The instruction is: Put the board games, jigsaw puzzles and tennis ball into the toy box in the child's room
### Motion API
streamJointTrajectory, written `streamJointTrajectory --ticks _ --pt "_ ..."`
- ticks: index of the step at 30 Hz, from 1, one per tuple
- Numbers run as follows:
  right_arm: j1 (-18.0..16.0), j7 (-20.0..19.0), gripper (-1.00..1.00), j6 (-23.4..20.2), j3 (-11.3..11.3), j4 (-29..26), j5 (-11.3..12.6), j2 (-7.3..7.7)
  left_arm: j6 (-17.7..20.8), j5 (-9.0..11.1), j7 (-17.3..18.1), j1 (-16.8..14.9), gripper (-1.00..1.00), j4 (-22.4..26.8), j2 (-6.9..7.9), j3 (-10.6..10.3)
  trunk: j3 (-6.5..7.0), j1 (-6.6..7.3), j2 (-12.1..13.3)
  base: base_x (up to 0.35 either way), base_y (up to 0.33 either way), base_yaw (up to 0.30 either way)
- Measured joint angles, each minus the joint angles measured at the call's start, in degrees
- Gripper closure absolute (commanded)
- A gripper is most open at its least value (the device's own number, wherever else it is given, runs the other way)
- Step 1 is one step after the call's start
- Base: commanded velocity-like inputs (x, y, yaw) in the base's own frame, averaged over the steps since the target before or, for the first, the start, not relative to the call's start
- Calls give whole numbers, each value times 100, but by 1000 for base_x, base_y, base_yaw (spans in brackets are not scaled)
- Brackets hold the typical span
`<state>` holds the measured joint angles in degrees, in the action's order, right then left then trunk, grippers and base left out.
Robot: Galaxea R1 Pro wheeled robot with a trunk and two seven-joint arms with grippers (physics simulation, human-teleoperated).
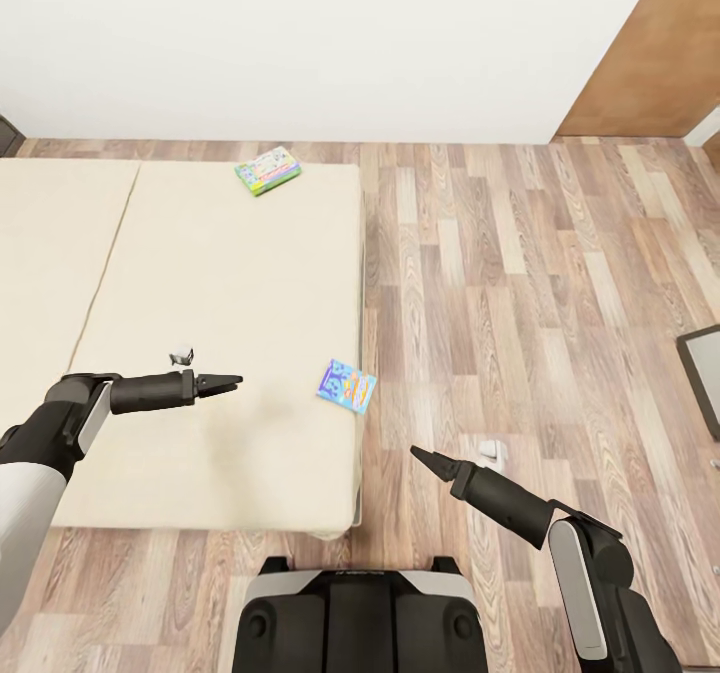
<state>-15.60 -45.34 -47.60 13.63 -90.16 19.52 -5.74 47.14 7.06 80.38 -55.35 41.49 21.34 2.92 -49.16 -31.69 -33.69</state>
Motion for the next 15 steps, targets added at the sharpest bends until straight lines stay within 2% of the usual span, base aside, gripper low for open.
streamJointTrajectory --ticks 15 --pt "0 -15 -100 -18 13 0 0 8 -1 -2 -2 0 -100 0 7 7 142 0 0 0 0 0"
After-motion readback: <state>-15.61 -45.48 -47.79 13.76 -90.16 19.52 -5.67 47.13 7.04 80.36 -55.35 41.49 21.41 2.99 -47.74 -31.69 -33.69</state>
